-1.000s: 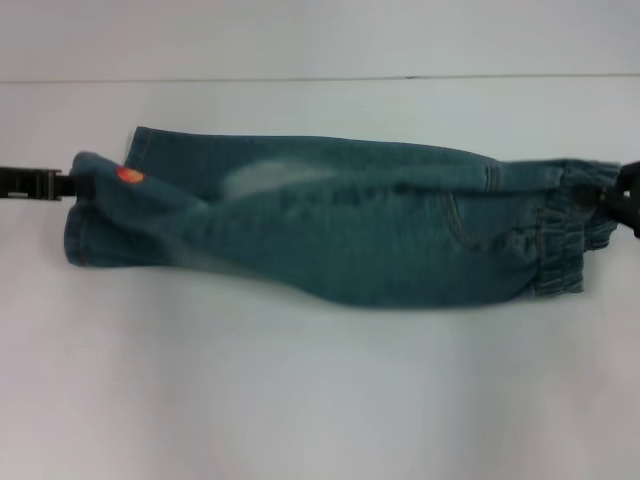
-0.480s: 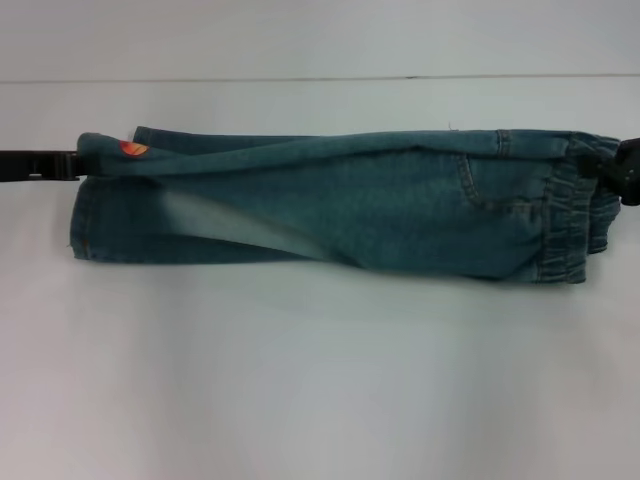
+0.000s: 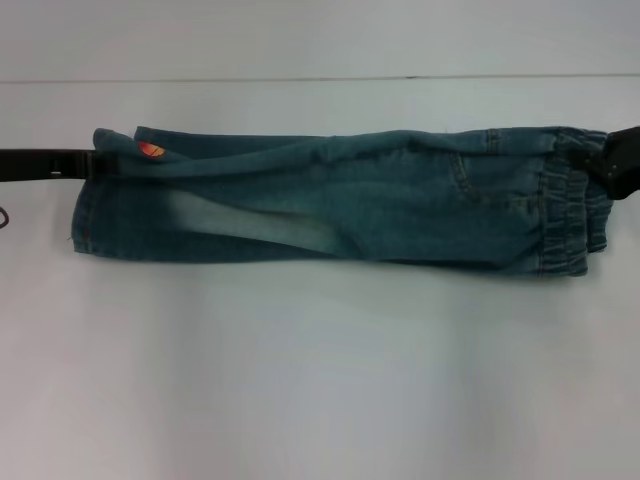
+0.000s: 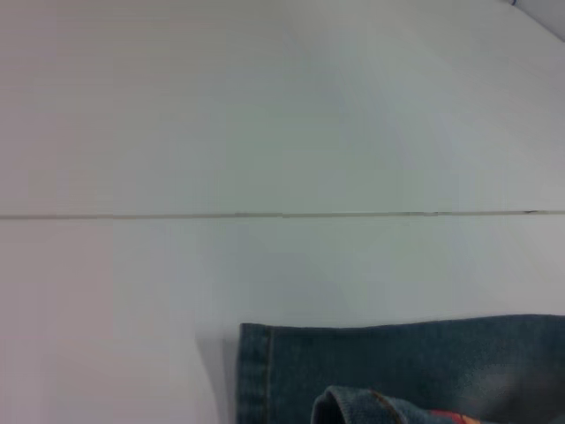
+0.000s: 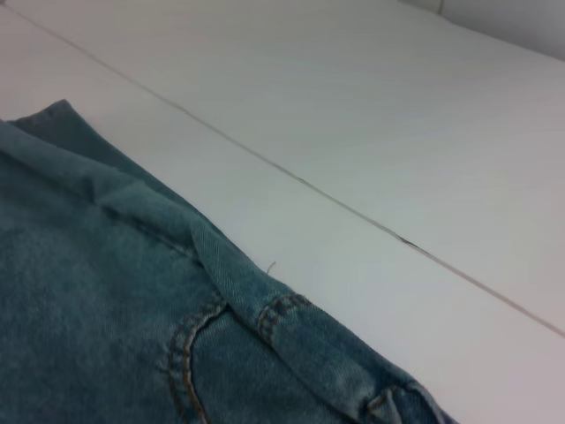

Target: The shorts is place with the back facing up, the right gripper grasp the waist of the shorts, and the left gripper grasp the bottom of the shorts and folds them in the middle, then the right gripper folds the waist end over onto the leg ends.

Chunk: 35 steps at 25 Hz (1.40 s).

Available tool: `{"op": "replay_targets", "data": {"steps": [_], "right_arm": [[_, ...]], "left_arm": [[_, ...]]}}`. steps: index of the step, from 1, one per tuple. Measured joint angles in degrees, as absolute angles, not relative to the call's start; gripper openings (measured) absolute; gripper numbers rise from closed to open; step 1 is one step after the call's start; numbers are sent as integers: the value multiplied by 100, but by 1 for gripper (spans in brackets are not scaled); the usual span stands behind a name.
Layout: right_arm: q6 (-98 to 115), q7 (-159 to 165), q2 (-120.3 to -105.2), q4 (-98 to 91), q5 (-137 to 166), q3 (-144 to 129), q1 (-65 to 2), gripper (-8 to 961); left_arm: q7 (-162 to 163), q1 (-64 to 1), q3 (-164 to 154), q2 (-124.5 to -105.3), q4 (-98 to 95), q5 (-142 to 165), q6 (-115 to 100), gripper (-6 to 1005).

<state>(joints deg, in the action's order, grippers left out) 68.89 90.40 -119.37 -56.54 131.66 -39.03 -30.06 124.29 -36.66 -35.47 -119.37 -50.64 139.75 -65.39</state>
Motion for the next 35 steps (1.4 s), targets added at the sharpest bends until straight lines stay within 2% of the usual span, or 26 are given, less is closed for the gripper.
{"op": "replay_targets", "data": {"steps": [15,19,23,27,32,35], "right_arm": [[6275,9046,-11942,-5471,13147,-4057,-3030,156],[5926,9086,-11854,-5109,13005,-4008,-3057,163],[5955,8963,-11837,-5033,12920,-4051,-3069,171],[5997,8974,-11827,-5018,12971,-4123,-3122,178],[5954,8995,-11837,-5021,13005,-4148,-3157,415],[5994,8995,-11858,-5085,12997,-4148,-3140,506]], "left_arm": [[12847,-3820,-3734,-11966,-5003,14019,-6145,180],[12890,-3912,-3902,-12017,-4962,13989,-5936,200],[12981,-3971,-3840,-12051,-4969,13957,-5671,221],[13040,-3936,-3798,-12023,-4998,13874,-5562,375],[13033,-3820,-3788,-12048,-5015,13830,-5447,502],[12957,-3708,-3804,-12095,-5097,13800,-5435,568]]}}
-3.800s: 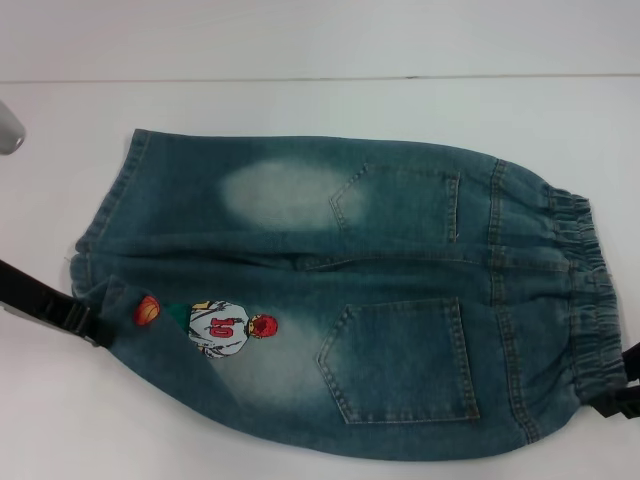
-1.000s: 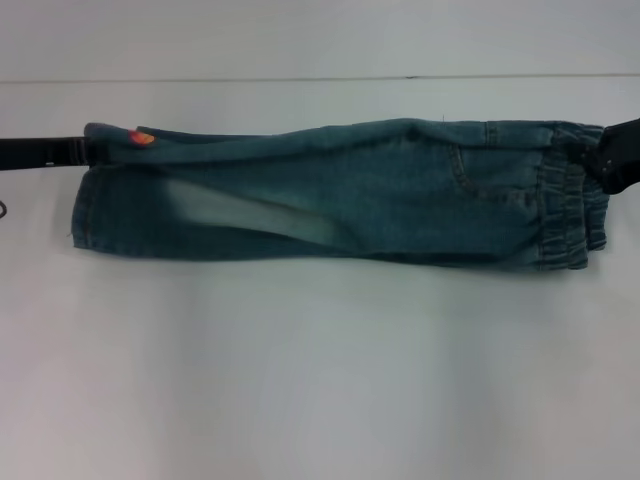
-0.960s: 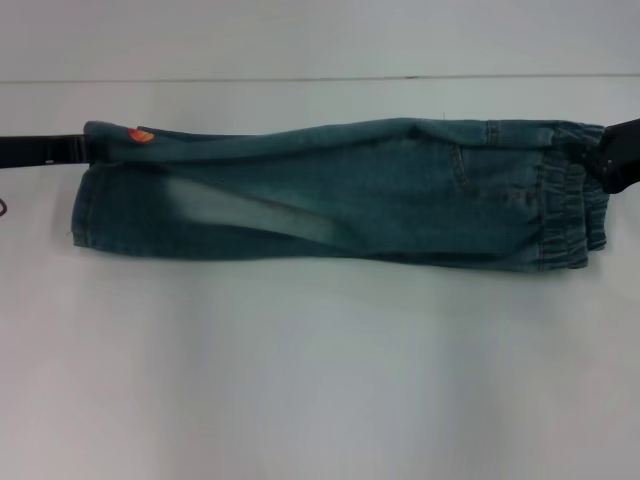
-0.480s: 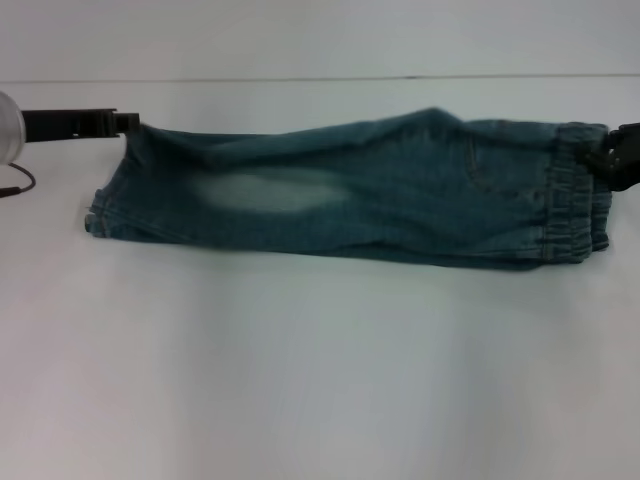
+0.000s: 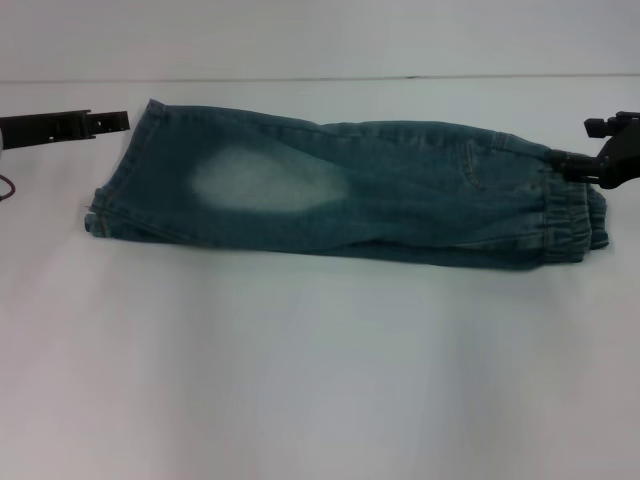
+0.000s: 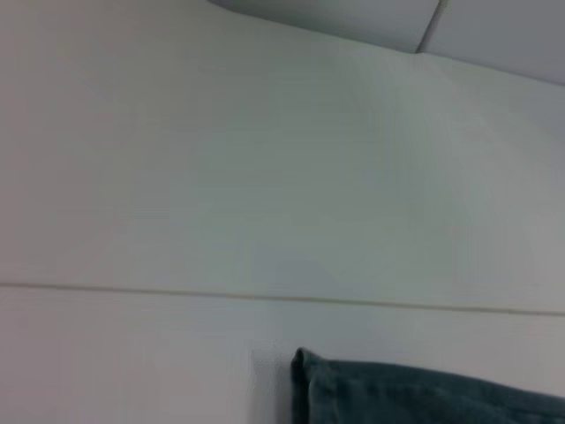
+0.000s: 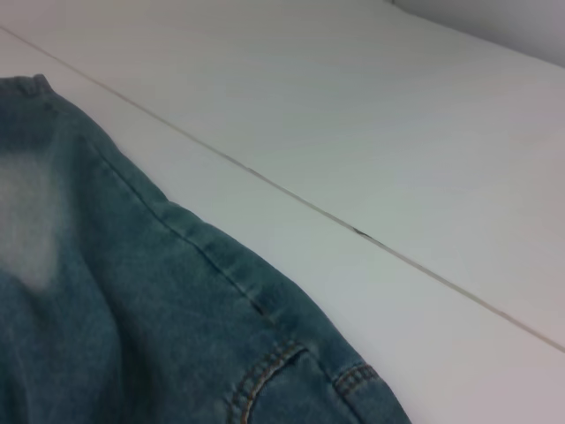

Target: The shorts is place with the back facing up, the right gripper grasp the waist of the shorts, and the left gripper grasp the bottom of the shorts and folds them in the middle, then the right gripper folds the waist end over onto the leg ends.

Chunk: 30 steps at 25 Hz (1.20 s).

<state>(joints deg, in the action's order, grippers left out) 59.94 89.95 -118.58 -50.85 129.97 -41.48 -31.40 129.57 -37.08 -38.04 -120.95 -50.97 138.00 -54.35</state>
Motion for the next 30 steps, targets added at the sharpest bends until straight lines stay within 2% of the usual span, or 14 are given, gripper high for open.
{"op": "replay_targets", "data": {"steps": [4,7,11,16,22,30], "right_arm": [[6308,9004,-11886,-5227,12949,-4016,-3072,628],[6675,9007,-11891,-5337,12790,-3834,-2967,722],[7122,8892,-11895,-5369,12367,-3705,-2690,850],[7488,8313,-11955,-5246,11583,-3692,-2177,930],[7706,7290,-11962,-4481,10740,-3579,-1798,929],[7760,6045,-11968,-3534,10576,-2958,-1624,928]], "left_arm": [[12417,-3502,-3813,-12175,-5332,13427,-5760,657],[11680,-3279,-3778,-12148,-5374,12537,-6372,882],[10791,-2992,-3756,-12072,-5334,11558,-7260,909],[10097,-2874,-3530,-12044,-5270,11279,-8337,921],[9564,-2947,-3507,-11975,-5094,11321,-9433,918],[9378,-3066,-3607,-11940,-5057,11523,-10281,908]]}}
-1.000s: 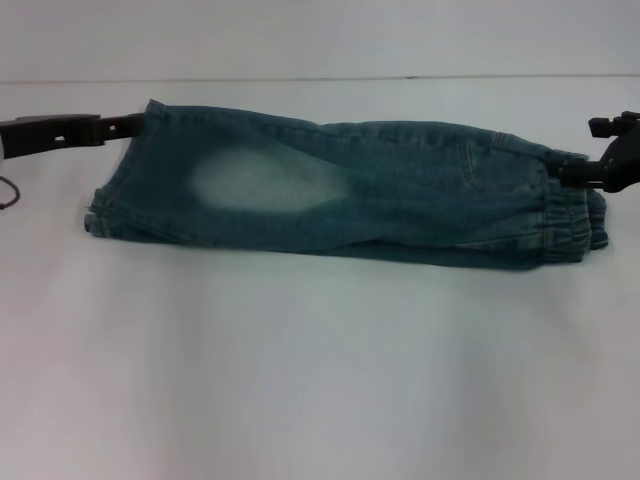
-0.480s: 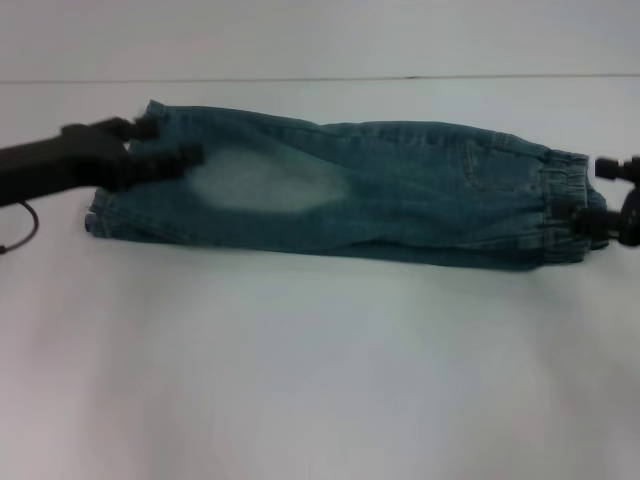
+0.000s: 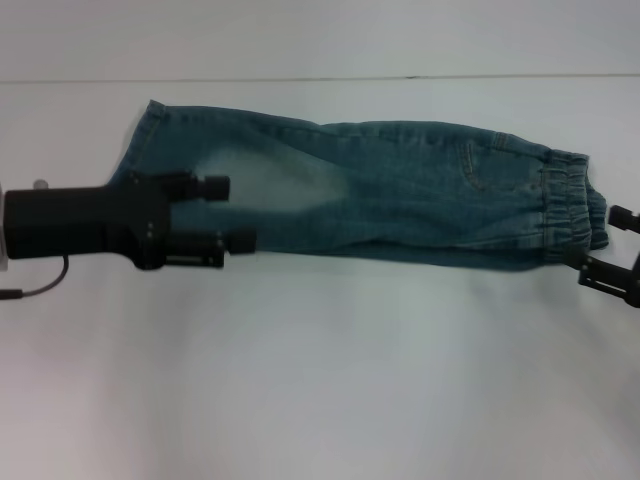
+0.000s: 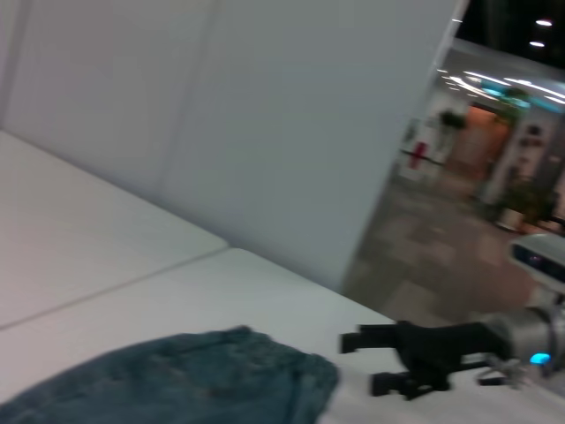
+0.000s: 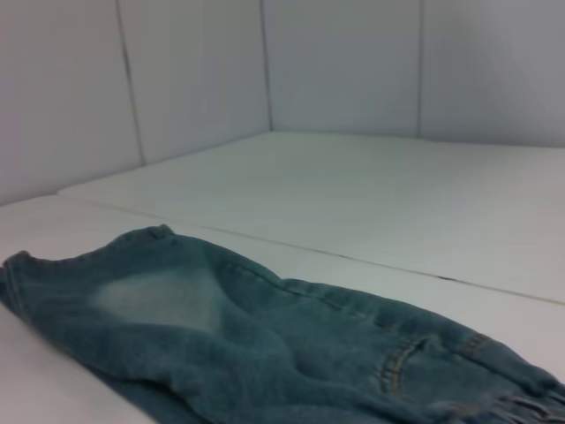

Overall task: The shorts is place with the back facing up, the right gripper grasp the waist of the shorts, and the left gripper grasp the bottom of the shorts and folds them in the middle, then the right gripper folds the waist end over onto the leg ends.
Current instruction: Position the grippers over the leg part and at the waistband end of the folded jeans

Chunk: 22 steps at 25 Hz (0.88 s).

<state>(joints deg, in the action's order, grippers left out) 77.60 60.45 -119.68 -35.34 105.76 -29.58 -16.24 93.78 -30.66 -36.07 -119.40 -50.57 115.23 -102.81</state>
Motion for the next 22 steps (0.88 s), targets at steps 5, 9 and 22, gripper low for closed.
{"op": "replay_targets", "data": {"steps": [5,9,22], "right_arm": [[7906,5557,-11968,-3234,10559,-2451,-1483,927],[7899,5496,-11966,-3187,10574,-2378,-1447,926],[7338,5535,-11879,-3001,10707,-2421,-1512,924]], "left_arm": [[9368,-3121,-3757,-11924,-5053,11595,-10594,902],[9346,-3126,-3918,-11943,-5057,11653,-10673,897],[9332,-3133,-4184,-11995,-5043,11863,-10689,881]]}}
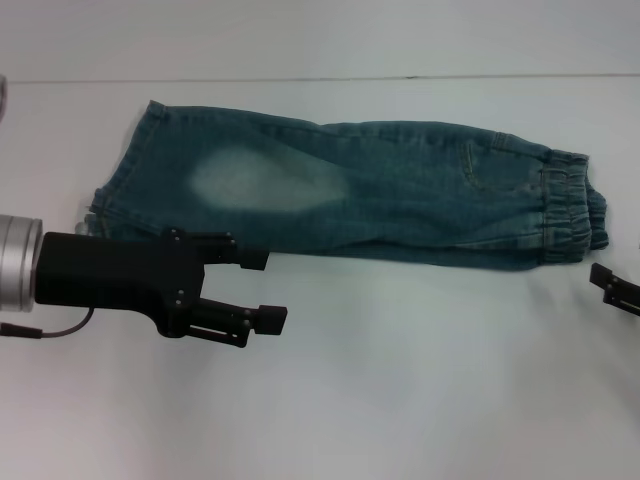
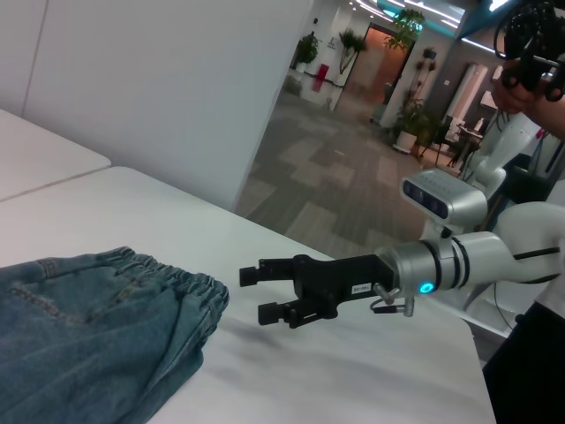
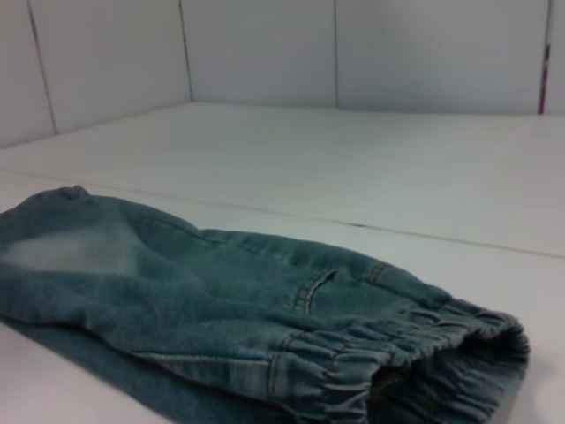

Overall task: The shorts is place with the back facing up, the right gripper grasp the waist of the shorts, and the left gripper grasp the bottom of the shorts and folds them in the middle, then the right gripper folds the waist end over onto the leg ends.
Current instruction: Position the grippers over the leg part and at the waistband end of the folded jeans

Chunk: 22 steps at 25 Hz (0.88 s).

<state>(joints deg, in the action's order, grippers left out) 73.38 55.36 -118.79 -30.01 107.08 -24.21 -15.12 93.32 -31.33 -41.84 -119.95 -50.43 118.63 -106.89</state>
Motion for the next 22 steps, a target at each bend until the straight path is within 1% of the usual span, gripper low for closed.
{"op": "replay_targets", "data": {"steps": [7,13,22], "right_arm": [[6771,5577,-11869,-2762,10942,-2446,-1909,925],[6535,5566,-11876,-2683,10990,-2455,-2109,924],[6142,5628,-11889,-2567,11271,-2757,-2486,886]], "left_arm": [[9351,-3164,-4204,-12014,-5036,11866,-10654,873],[9418,-3173,-4208,-12030,-5036,11866,-10637,865],[9482,-3182,-4205,-12049,-5036,11865,-10509,854]]}}
